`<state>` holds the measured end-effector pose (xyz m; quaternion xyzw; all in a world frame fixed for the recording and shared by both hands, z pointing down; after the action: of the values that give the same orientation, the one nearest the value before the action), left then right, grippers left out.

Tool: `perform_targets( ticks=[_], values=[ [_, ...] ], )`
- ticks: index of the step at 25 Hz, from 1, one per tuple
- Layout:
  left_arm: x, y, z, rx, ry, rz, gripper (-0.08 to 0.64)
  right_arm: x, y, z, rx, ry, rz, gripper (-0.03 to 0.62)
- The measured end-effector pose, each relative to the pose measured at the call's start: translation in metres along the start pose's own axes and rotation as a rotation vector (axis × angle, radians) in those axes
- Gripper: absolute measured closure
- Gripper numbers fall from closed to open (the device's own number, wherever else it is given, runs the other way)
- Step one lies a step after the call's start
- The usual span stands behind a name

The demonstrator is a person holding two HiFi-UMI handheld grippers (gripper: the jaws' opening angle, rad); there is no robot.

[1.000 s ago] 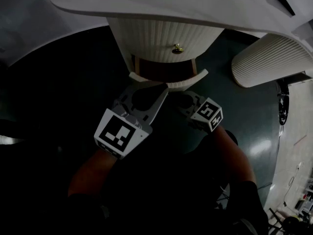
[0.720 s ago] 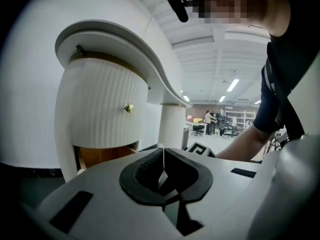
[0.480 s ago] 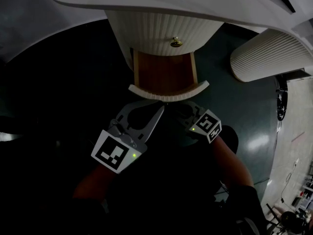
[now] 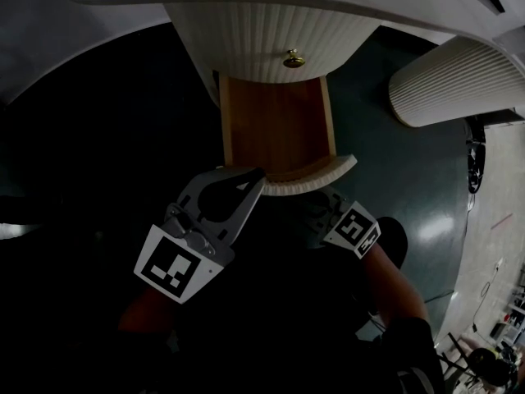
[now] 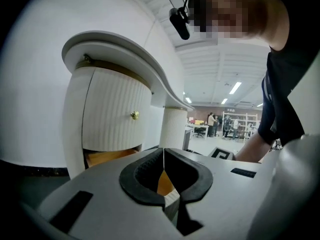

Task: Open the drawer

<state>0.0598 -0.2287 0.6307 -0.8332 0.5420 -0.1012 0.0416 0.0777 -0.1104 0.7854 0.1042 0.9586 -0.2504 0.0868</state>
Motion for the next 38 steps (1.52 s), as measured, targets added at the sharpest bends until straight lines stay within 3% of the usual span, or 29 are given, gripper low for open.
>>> perform_targets(
  ticks=[2,5,9,11,14,18,30,38],
  values=[
    [0.007,0.002,-0.003,0.021,-0.013,-0.001,0.546,-0.001,0.014,0.013,-0.032,0.019,0.000,0.555],
    [0.018,0.003,-0.010,0.052,-0.035,0.013,0.523,-0.004,0.053,0.043,-0.168,-0.060,-0.019,0.555],
    [0.033,0.003,-0.014,0.107,-0.076,0.063,0.480,-0.028,0.122,0.083,-0.369,-0.155,-0.141,0.555],
    [0.039,0.001,-0.018,0.136,-0.071,0.081,0.479,-0.047,0.140,0.098,-0.414,-0.151,-0.197,0.555],
    [0.042,-0.001,-0.025,0.153,-0.058,0.095,0.479,-0.076,0.139,0.100,-0.314,-0.098,-0.274,0.555],
    [0.041,0.001,-0.029,0.159,-0.036,0.097,0.480,-0.088,0.125,0.087,-0.209,-0.142,-0.244,0.555],
    [0.030,-0.010,-0.009,0.116,-0.055,0.046,0.479,-0.067,0.122,0.084,-0.166,-0.139,-0.106,0.575],
    [0.016,-0.009,0.006,0.094,-0.067,-0.024,0.479,-0.062,0.124,0.078,-0.114,-0.122,-0.133,0.574]
  ],
)
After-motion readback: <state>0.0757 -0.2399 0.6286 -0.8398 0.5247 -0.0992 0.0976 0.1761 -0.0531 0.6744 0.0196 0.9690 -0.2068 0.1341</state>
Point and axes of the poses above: the fingertips, and each gripper's own axes: y backward along the fingers, x to its left, z out of its top, the point moved 4 cm from there along y, backward along the fingers, and after that the axes turned 3 degrees about z, right-handed, at the moved point
